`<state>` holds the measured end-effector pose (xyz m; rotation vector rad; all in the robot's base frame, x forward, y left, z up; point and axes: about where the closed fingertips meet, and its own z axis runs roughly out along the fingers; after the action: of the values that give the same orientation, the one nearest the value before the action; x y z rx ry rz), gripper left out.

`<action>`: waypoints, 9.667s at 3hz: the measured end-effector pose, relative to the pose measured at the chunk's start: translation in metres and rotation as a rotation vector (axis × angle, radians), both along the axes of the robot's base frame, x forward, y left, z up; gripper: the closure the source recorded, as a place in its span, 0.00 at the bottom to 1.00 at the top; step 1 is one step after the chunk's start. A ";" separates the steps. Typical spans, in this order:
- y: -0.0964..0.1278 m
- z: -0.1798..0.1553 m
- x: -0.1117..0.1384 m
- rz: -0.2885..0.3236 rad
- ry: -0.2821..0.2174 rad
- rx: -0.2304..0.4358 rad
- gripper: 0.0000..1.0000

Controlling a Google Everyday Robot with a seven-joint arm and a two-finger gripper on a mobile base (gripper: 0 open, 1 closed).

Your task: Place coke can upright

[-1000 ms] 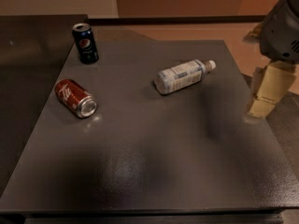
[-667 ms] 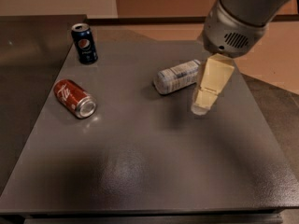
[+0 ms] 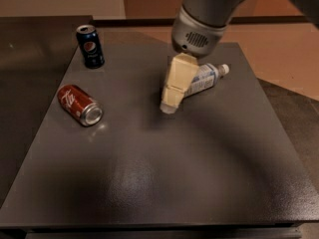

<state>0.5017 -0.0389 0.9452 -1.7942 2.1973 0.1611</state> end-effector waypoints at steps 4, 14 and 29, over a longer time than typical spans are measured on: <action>0.140 -0.034 0.049 -0.385 0.200 0.076 0.00; 0.253 -0.103 0.044 -0.466 0.249 -0.177 0.65; 0.193 -0.021 -0.027 0.286 -0.184 1.131 1.00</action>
Offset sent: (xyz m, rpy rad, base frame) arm 0.0569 0.1338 -0.0590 0.0678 0.2105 -0.3437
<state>0.4745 0.1540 0.9242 -1.3129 1.2204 1.0096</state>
